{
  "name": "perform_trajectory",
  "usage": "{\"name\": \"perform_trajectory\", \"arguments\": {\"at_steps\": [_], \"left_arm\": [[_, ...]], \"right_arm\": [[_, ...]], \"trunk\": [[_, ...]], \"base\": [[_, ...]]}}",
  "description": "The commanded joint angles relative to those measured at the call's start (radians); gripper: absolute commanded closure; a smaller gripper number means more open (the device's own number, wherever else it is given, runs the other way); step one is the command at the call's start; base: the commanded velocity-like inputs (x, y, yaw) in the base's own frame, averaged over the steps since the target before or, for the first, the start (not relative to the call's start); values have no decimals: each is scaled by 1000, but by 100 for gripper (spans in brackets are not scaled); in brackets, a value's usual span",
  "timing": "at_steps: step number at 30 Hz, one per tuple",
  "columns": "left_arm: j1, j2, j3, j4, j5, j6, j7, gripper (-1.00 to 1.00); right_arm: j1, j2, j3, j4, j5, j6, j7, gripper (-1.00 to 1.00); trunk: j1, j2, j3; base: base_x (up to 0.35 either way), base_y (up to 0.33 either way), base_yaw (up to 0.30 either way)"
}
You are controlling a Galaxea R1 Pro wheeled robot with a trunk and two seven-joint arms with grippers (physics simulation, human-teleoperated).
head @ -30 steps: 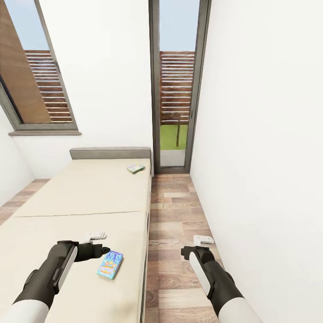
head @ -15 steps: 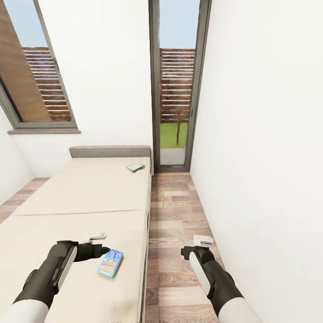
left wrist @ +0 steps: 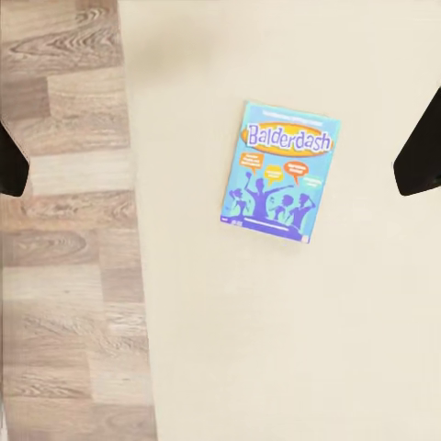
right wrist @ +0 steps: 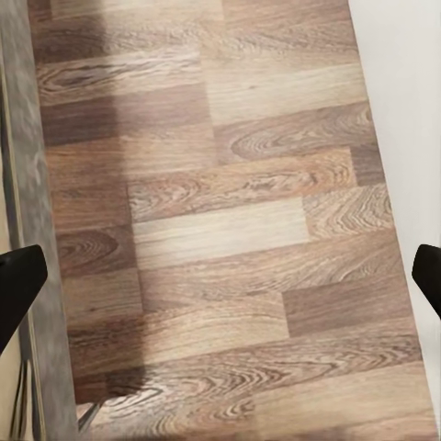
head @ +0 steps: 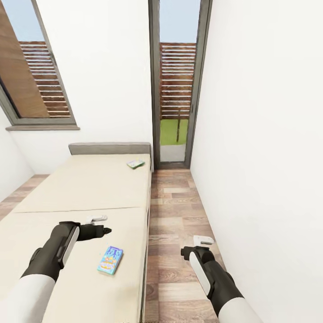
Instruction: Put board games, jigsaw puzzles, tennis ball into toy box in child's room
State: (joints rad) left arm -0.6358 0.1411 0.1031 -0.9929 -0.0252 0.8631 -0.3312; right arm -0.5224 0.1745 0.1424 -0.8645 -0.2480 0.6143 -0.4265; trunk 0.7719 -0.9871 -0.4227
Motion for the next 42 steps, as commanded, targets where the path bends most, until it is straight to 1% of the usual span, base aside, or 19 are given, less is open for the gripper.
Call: {"name": "perform_trajectory", "arguments": {"at_steps": [1,3,6,8,11,13,14,16,21,24,26,28,31,33,38,42], "left_arm": [[-24,-1,1,13,-4,6,0,-100],[-46,-2,1,27,-5,7,8,-100],[-108,0,1,67,-4,7,46,-100],[-132,2,1,89,-4,7,64,-100],[-196,6,1,162,-3,0,90,-100],[-223,6,1,193,-4,-4,95,-100],[-248,7,1,225,-4,-7,98,-100],[-272,7,1,256,-5,-9,101,-100],[-363,8,1,368,-7,-30,107,-100],[-400,6,1,414,-9,-48,115,-100],[-416,5,2,435,-12,-59,130,-100],[-431,1,2,460,-17,-82,167,-100],[-439,-1,3,477,-19,-107,211,-100],[-444,-8,3,492,-20,-130,249,-100],[-446,-32,2,501,-22,-147,270,-100],[-447,-39,0,505,-21,-176,274,-100]], "right_arm": [[-1,0,2,-1,-10,2,-9,-100],[-1,0,2,-1,-10,2,-9,-100],[-1,0,2,-1,-10,3,-9,-100],[-1,0,2,-1,-10,4,-9,-100],[-1,0,2,-1,-10,4,-9,-100],[-1,0,2,-1,-10,4,-9,-100],[-1,0,2,-1,-10,4,-9,-100],[-1,0,2,-1,-10,4,-9,-100],[-1,0,2,-1,-10,5,-9,-100],[-1,0,2,-1,-10,6,-8,-100],[-1,0,2,0,-10,6,-8,-100],[-1,0,2,0,-10,7,-8,-100],[-2,0,2,1,-10,8,-8,-100],[-2,0,2,1,-10,10,-8,-100],[-2,0,2,1,-11,13,-8,-100],[-2,0,2,1,-11,16,-8,-100]], "trunk": [[0,-1,-3],[0,-1,-6],[0,-1,-11],[0,-1,-14],[0,-1,-19],[0,-1,-22],[0,-1,-24],[0,-1,-27],[0,-1,-35],[0,-1,-40],[0,-1,-44],[0,-1,-47],[0,-1,-52],[0,-1,-55],[0,-1,-63],[0,-1,-70]], "base": [[0,0,0],[0,0,0],[0,0,0],[0,0,0],[0,0,0],[0,0,0],[0,0,0],[0,0,0],[0,0,0],[0,0,0],[0,0,0],[0,0,0],[0,0,0],[0,0,0],[0,0,0],[0,0,0]]}}
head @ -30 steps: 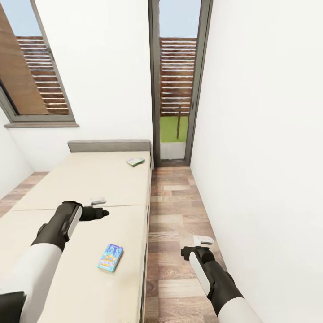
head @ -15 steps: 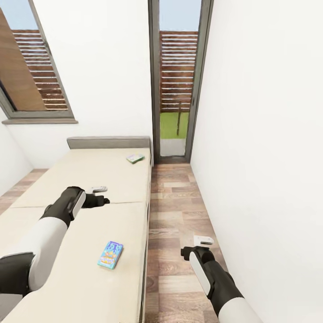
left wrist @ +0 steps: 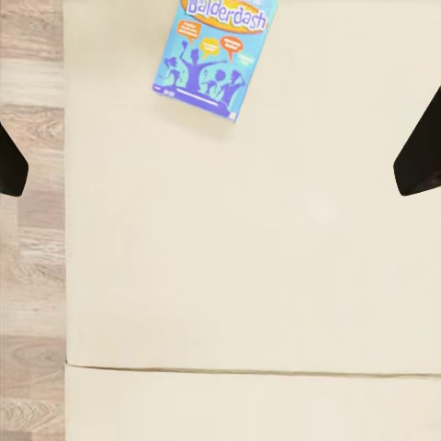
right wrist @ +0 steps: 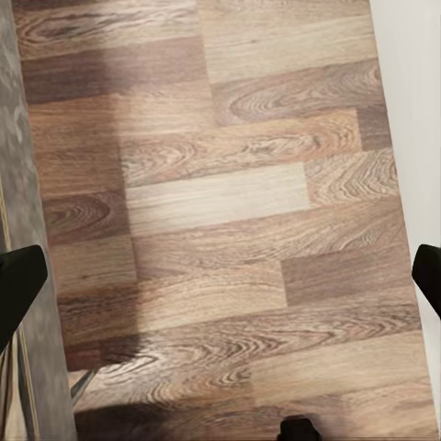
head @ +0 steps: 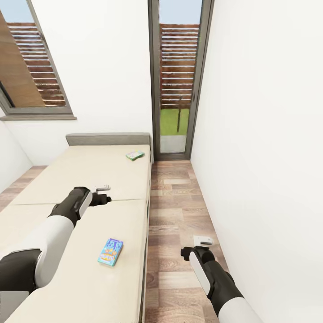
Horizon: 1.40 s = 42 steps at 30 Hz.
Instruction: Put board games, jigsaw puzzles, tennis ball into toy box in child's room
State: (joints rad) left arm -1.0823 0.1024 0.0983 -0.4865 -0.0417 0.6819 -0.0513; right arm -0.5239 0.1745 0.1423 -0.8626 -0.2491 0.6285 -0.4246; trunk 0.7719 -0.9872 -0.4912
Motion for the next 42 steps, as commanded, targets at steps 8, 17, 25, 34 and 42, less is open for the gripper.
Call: {"name": "perform_trajectory", "arguments": {"at_steps": [8,17,25,34,42], "left_arm": [[-1,-4,3,0,-5,-13,-4,-100],[-1,3,-3,7,-6,-68,-8,-100],[-1,0,-4,56,-7,-97,-9,-100],[-1,-1,-8,66,-8,-106,-6,-100],[0,-2,-12,66,-9,-110,-3,-100]], "right_arm": [[-1,0,2,-1,-10,3,-9,-100],[-1,0,1,-1,-10,4,-10,-100],[-1,0,0,-2,-10,4,-10,-100],[-1,0,0,-3,-10,4,-9,-100],[-1,0,1,-3,-10,4,-9,-100]], "trunk": [[0,-1,-14],[0,-1,-29],[0,-1,-42],[0,-1,-57],[0,-1,-70]], "base": [[0,0,0],[0,0,0],[0,0,0],[0,0,0],[0,0,0]]}}
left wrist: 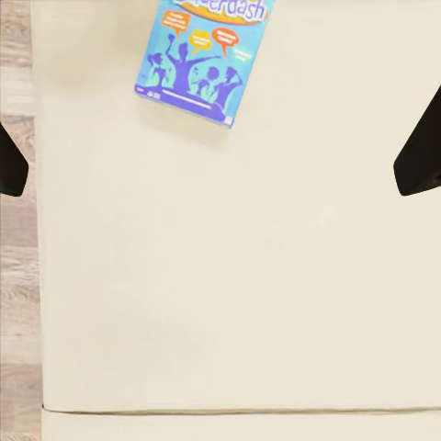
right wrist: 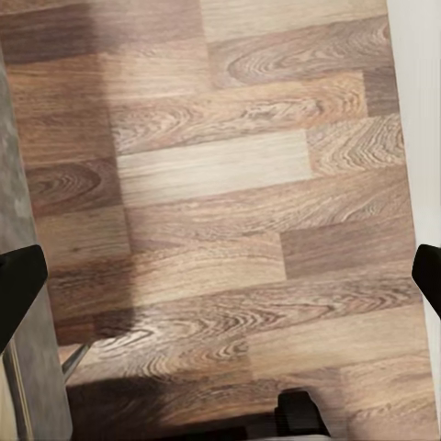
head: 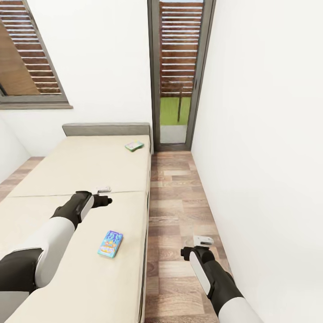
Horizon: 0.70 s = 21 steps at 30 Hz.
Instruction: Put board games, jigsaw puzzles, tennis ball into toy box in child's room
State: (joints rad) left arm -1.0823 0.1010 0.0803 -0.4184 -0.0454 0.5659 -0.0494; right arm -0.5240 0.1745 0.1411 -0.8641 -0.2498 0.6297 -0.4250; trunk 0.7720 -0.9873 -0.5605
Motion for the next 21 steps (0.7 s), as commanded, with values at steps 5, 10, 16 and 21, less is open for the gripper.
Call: {"name": "perform_trajectory", "arguments": {"at_steps": [5,10,16,21], "left_arm": [[-1,0,6,-2,-4,-3,-4,-100],[-1,0,6,-2,-3,-11,-2,-100],[-1,-1,6,-2,-4,-13,0,-100],[-1,-1,6,-2,-5,-14,1,-100]], "right_arm": [[-1,0,2,-1,-9,2,-9,-100],[-1,0,2,-1,-9,2,-9,-100],[-1,0,2,-1,-9,2,-9,-100],[-1,0,2,-1,-9,2,10,-100]], "trunk": [[0,-1,-9],[0,-1,-18],[0,-1,-27],[0,-1,-36]], "base": [[0,0,0],[0,0,0],[0,0,0],[0,0,0]]}}
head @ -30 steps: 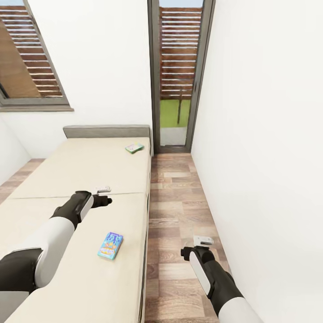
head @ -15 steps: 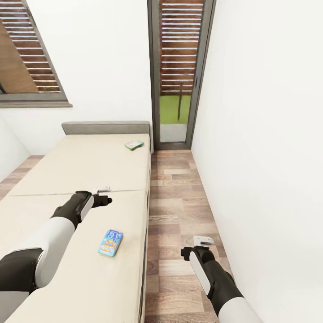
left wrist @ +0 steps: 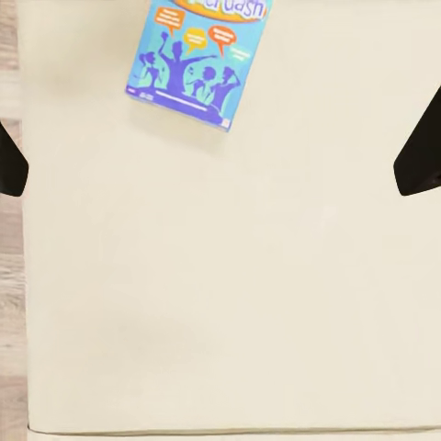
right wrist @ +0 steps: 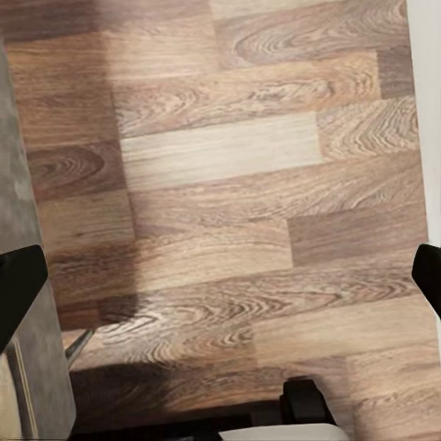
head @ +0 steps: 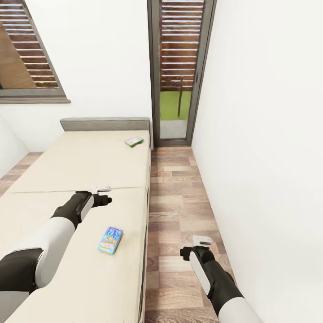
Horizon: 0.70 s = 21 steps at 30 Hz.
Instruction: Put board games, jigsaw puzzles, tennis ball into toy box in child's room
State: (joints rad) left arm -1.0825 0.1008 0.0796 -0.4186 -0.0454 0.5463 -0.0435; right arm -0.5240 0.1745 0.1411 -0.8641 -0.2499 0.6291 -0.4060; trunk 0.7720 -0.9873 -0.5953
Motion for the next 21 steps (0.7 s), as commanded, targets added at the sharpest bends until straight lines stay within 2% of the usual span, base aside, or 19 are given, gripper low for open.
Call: {"name": "perform_trajectory", "arguments": {"at_steps": [1,9,21], "left_arm": [[0,0,6,-2,-5,6,-5,-100],[0,0,6,-2,-5,6,-5,-100],[1,-3,6,-1,-4,6,-5,-100]], "right_arm": [[-1,0,2,-1,-9,2,2,-100],[-1,0,2,-4,-8,1,34,-100],[-1,0,2,-5,-8,1,39,-100]], "trunk": [[0,-1,-3],[0,-1,-16],[0,-1,-36]], "base": [[0,0,0],[0,0,0],[0,0,0]]}}
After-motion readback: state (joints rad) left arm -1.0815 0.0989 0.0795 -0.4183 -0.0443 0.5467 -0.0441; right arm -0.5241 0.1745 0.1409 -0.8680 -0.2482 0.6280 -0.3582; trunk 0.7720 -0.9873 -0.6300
